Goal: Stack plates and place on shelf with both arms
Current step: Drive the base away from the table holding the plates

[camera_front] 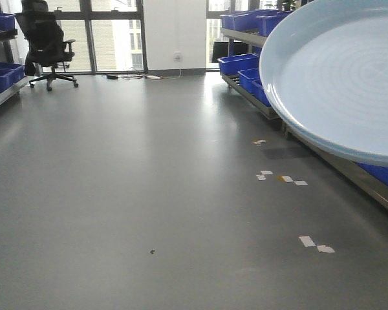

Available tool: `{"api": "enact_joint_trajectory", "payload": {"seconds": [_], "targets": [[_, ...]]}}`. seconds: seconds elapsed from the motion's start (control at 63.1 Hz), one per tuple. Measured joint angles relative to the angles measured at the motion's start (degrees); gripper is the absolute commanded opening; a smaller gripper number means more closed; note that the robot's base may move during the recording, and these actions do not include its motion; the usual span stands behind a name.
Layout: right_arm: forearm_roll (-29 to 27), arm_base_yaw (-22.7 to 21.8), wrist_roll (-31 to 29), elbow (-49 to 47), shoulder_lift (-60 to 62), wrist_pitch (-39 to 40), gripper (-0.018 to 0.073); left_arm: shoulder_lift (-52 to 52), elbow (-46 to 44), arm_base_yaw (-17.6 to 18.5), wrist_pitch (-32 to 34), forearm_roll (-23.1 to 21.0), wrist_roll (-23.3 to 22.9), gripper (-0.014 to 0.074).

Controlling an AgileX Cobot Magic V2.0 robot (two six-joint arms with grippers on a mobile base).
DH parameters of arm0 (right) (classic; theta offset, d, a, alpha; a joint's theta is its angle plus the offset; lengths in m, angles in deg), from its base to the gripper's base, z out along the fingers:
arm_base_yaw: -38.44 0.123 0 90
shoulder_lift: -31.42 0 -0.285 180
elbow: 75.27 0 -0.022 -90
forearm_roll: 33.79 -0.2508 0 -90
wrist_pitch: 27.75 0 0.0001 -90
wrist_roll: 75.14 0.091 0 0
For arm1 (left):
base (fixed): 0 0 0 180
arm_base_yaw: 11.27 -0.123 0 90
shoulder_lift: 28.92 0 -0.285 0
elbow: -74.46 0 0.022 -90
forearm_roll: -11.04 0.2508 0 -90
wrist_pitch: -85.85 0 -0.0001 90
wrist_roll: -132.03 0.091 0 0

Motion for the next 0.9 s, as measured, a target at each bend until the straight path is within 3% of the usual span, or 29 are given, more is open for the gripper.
{"api": "enact_joint_trajectory", "payload": {"seconds": [0.904], "targets": [[0.00, 0.00, -0.10, 0.00, 0.00, 0.00, 0.0056, 0.00, 0.00, 0.00, 0.00, 0.00, 0.00, 0.0089]]}}
